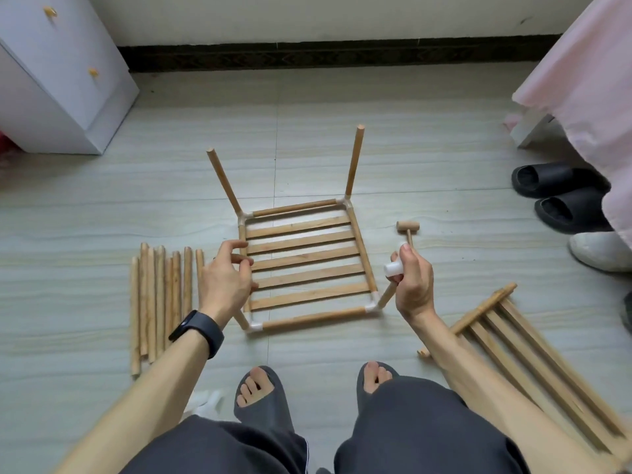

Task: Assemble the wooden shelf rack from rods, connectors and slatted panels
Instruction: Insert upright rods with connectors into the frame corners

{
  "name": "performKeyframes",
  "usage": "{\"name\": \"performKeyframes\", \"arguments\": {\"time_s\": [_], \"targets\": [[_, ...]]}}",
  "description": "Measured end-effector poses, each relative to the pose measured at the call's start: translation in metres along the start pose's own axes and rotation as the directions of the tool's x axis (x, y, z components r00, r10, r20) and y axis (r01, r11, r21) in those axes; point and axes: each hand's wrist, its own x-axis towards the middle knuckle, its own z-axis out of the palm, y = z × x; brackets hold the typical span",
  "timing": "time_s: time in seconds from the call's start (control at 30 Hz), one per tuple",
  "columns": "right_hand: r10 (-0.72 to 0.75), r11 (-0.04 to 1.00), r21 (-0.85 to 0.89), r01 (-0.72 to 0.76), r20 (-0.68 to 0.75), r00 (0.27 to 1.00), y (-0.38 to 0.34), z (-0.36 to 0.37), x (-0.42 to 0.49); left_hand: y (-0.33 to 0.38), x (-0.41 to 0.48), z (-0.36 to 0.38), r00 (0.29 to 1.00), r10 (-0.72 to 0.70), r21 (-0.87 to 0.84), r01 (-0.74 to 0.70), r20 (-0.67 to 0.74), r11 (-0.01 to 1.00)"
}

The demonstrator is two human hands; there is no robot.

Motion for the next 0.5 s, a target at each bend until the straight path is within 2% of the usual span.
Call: {"name": "performKeyframes", "arguments": {"time_s": [0.1, 0.27, 0.4, 0.5], "targets": [[0.002, 1.0, 0.001, -0.002, -0.031, 1.0, 0.0, 0.005, 0.006, -0.002, 0.004, 0.001, 1.0, 0.017, -0.054, -0.016, 0.018, 0.998], [0.139, 0.99, 0.05, -0.134, -0.106, 0.985, 0.002, -0.004, 0.026, 0.013, 0.021, 0.009, 1.0, 0.0, -0.14, 0.0, 0.001, 0.99], [0.15, 0.988, -0.028, -0.151, -0.044, 0.988, 0.0, -0.017, 0.026, 0.021, 0.021, 0.022, 0.999, 0.023, -0.115, -0.026, -0.027, 0.993], [0.18, 0.979, -0.098, -0.181, -0.02, 0.983, -0.013, -0.025, 0.024, 0.017, 0.021, 0.017, 1.0, -0.001, -0.215, -0.001, -0.007, 0.977]]}}
